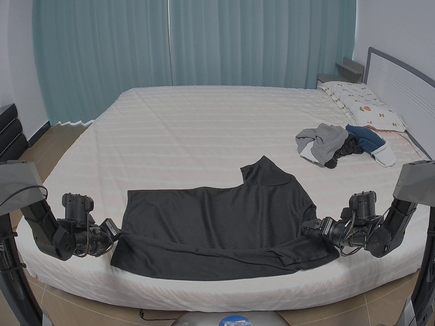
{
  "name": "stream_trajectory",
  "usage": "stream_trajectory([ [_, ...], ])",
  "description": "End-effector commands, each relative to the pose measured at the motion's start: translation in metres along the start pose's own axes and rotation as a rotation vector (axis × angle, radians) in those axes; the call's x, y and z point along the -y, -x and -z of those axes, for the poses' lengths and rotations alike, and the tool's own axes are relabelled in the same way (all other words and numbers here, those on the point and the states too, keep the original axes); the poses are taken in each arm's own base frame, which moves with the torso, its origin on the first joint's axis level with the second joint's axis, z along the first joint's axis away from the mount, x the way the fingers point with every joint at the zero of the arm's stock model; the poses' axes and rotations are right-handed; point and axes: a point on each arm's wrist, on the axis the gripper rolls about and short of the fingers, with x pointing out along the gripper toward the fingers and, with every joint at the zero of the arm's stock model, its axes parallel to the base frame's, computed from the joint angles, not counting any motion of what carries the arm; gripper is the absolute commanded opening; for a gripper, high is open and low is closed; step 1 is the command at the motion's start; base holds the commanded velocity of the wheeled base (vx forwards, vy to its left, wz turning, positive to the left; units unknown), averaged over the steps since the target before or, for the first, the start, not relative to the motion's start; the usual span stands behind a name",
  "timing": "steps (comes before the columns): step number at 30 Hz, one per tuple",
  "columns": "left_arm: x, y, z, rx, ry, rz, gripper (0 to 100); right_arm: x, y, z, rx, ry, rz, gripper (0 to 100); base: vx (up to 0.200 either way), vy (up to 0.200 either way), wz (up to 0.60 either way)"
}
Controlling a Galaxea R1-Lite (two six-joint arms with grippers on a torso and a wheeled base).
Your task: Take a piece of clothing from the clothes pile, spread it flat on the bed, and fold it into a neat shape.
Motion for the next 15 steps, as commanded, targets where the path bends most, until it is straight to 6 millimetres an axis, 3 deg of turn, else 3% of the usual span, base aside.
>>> stream_trajectory([
  [1, 0.0, 0.0, 0.0, 0.001, 0.0, 0.001, 0, 0.008, -0.006, 0.004, -0.019, 0.006, 0.021, 0, 0.0, 0.0, 0.0],
  [9, 0.0, 0.0, 0.0, -0.001, -0.001, 0.001, 0, 0.012, 0.0, 0.002, -0.009, 0.043, 0.033, 0, 0.0, 0.0, 0.0],
  [15, 0.0, 0.001, 0.0, 0.003, 0.0, 0.001, 0, 0.008, 0.014, -0.013, 0.059, 0.028, 0.011, 0, 0.0, 0.0, 0.0],
])
